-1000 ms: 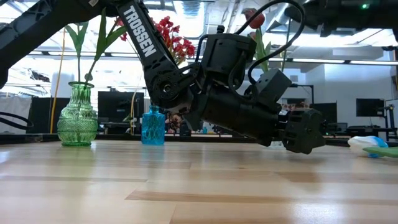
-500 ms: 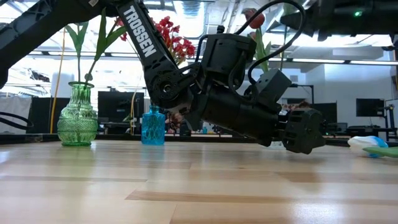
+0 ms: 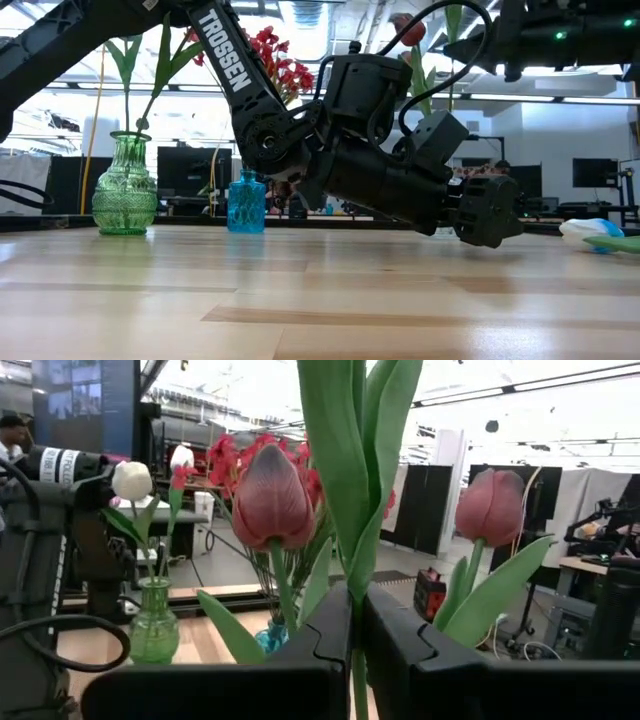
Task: Sort flowers into vase by color
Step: Put the red tulip into the transparent vase
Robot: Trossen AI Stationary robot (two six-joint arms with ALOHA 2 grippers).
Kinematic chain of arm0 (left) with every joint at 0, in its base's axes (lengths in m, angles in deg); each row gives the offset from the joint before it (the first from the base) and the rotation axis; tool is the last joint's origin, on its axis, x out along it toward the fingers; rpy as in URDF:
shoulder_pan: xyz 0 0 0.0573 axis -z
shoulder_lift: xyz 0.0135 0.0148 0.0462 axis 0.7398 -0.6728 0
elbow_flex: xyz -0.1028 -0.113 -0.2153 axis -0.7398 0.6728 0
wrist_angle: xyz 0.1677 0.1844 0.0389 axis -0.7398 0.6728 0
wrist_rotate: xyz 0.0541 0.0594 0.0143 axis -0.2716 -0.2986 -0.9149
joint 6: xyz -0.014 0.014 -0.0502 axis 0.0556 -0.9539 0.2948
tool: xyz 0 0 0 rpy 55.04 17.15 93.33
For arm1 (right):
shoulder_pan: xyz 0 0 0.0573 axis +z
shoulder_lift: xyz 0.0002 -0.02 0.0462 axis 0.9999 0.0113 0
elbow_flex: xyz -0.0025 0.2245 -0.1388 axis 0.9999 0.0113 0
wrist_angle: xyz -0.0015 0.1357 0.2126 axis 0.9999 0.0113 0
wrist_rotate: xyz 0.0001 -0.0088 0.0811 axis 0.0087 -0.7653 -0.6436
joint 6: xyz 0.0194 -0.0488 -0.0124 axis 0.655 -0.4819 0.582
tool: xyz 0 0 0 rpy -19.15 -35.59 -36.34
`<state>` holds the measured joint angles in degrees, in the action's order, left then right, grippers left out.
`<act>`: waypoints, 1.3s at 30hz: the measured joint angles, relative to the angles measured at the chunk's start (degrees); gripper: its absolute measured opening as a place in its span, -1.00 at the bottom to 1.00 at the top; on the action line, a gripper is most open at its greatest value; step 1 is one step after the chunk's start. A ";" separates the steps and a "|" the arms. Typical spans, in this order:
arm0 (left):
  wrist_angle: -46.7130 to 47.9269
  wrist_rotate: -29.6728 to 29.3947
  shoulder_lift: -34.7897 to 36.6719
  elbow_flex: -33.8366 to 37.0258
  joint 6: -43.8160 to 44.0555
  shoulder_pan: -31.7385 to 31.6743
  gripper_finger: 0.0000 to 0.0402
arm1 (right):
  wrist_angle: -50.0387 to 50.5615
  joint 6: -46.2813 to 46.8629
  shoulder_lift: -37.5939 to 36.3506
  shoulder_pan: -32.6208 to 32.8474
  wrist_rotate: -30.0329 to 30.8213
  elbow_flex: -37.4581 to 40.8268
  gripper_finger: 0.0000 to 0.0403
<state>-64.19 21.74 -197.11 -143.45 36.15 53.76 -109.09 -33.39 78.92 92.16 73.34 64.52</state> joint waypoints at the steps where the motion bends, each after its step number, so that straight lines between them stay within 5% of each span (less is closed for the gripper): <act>1: 0.00 0.01 0.00 0.00 0.00 0.00 0.30 | 0.00 -0.02 0.00 0.00 0.00 0.00 -0.76; 12: 0.00 0.00 0.00 0.00 -0.26 -0.02 0.30 | -0.01 -0.61 -0.02 0.02 0.95 0.00 -0.72; 24: 0.00 -0.01 0.00 0.00 -0.28 -0.02 0.30 | 0.03 -0.15 -0.02 0.45 6.99 0.00 -0.29; 39: 1.11 -0.01 0.00 0.00 -0.26 -0.02 0.30 | 0.14 -0.15 -0.07 7.87 31.18 -0.02 0.20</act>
<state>-63.07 21.73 -197.11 -143.45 35.89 53.74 -108.94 -33.54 78.86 100.03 104.53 64.50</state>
